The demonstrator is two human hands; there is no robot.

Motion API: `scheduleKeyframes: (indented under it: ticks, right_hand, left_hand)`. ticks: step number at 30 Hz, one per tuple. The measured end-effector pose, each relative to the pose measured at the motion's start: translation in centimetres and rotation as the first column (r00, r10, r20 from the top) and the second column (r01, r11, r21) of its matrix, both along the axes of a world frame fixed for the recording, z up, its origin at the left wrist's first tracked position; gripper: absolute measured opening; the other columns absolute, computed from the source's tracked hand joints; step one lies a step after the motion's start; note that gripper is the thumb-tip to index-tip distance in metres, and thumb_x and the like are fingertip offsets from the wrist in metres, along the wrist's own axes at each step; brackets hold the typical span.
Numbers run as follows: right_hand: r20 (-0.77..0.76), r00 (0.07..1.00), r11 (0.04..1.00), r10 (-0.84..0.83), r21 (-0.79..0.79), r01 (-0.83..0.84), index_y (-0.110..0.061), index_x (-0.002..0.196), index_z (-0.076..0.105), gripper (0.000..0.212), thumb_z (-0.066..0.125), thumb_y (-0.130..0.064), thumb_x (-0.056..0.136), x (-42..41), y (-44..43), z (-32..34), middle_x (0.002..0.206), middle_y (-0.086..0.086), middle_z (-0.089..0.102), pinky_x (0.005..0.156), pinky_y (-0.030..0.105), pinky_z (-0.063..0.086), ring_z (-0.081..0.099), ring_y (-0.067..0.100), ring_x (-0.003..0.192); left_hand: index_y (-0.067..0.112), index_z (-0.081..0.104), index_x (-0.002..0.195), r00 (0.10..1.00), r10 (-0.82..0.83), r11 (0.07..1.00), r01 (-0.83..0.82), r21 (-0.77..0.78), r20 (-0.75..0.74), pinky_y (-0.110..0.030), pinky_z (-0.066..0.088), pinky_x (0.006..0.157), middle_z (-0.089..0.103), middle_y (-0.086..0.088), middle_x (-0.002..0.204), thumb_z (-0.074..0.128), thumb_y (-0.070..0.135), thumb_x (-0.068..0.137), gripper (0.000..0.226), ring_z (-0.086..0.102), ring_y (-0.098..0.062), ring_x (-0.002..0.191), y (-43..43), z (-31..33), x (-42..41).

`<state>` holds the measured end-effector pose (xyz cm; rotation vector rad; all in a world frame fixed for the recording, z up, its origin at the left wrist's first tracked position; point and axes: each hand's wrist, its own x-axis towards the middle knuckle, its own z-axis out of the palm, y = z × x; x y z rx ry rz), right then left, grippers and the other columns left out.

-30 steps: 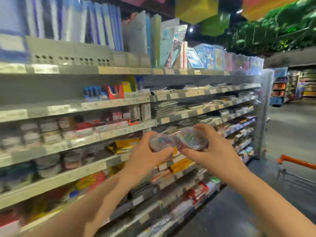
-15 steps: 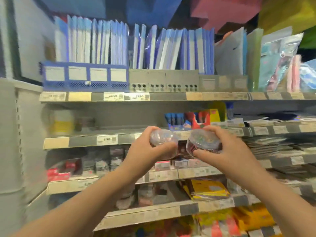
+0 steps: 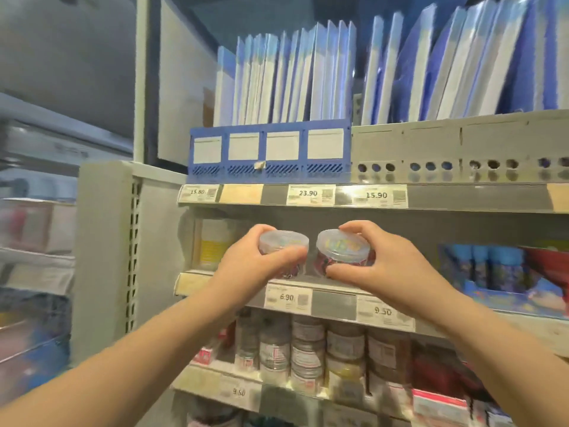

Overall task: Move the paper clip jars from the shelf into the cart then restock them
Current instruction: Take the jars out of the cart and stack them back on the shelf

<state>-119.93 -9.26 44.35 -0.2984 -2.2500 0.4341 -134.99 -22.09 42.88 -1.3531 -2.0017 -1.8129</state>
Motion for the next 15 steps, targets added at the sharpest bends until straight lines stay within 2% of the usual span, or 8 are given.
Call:
scheduleKeyframes:
  ticks: [4,6,8,11,13,15]
  right_hand:
    - [0.066,0.994,0.996,0.086,-0.024,-0.084,-0.033,0.117,0.051,0.059,0.074,-0.047,0.065,-7.4,1.7,0.9,0.105,-0.013,0.061,0.068,0.010,0.042,0.057,-0.002,0.088]
    - [0.100,0.989,0.993,0.113,-0.032,-0.110,-0.031,0.118,0.052,0.058,0.075,-0.046,0.067,-11.0,2.3,1.5,0.108,-0.012,0.061,0.071,0.012,0.042,0.057,0.001,0.092]
    - [0.147,0.985,0.996,0.089,-0.007,-0.089,-0.028,0.124,0.051,0.064,0.074,-0.049,0.067,-14.1,2.8,2.1,0.110,-0.013,0.058,0.073,0.017,0.041,0.055,0.005,0.096]
    - [0.243,0.970,1.000,0.023,0.014,-0.027,-0.026,0.130,0.048,0.078,0.072,-0.061,0.064,-17.9,3.6,2.5,0.113,-0.010,0.056,0.076,0.020,0.038,0.051,0.007,0.097]
    - [0.323,0.946,0.999,0.035,-0.024,-0.029,-0.029,0.125,0.049,0.069,0.070,-0.060,0.067,-19.8,4.2,2.4,0.117,-0.009,0.057,0.079,0.022,0.039,0.053,0.009,0.098]
    - [0.325,0.938,0.989,0.123,-0.118,-0.088,-0.029,0.115,0.051,0.053,0.071,-0.051,0.072,-21.1,4.6,2.0,0.114,-0.011,0.058,0.081,0.022,0.044,0.055,0.009,0.099]
  left_hand:
    - [0.028,0.055,0.095,0.998,0.068,0.997,-0.068,-0.021,-0.020,-0.038,0.054,0.084,0.067,0.009,0.091,0.069,0.062,0.048,0.059,0.065,-0.011,0.087,-0.3,0.2,-5.6]
    - [0.030,0.053,0.093,0.995,0.094,0.995,-0.095,-0.037,-0.037,-0.037,0.054,0.083,0.066,0.010,0.092,0.068,0.063,0.048,0.058,0.065,-0.010,0.087,-0.4,0.4,-8.3]
    - [0.030,0.053,0.092,0.992,0.120,0.992,-0.122,-0.040,-0.037,-0.035,0.054,0.082,0.065,0.012,0.091,0.068,0.058,0.053,0.051,0.064,-0.009,0.086,-0.4,0.8,-10.8]
    - [0.031,0.054,0.094,0.987,0.147,0.986,-0.151,-0.065,-0.063,-0.034,0.054,0.079,0.065,0.010,0.092,0.066,0.060,0.053,0.052,0.063,-0.009,0.087,-0.1,1.2,-13.9]
    - [0.035,0.050,0.086,0.984,0.163,0.983,-0.168,-0.078,-0.071,-0.031,0.052,0.077,0.063,0.013,0.090,0.064,0.063,0.050,0.047,0.061,-0.008,0.087,0.3,1.2,-15.0]
    - [0.037,0.045,0.078,0.980,0.188,0.979,-0.193,-0.072,-0.065,-0.031,0.051,0.081,0.058,0.018,0.086,0.062,0.060,0.053,0.038,0.059,-0.007,0.088,0.7,1.1,-15.6]
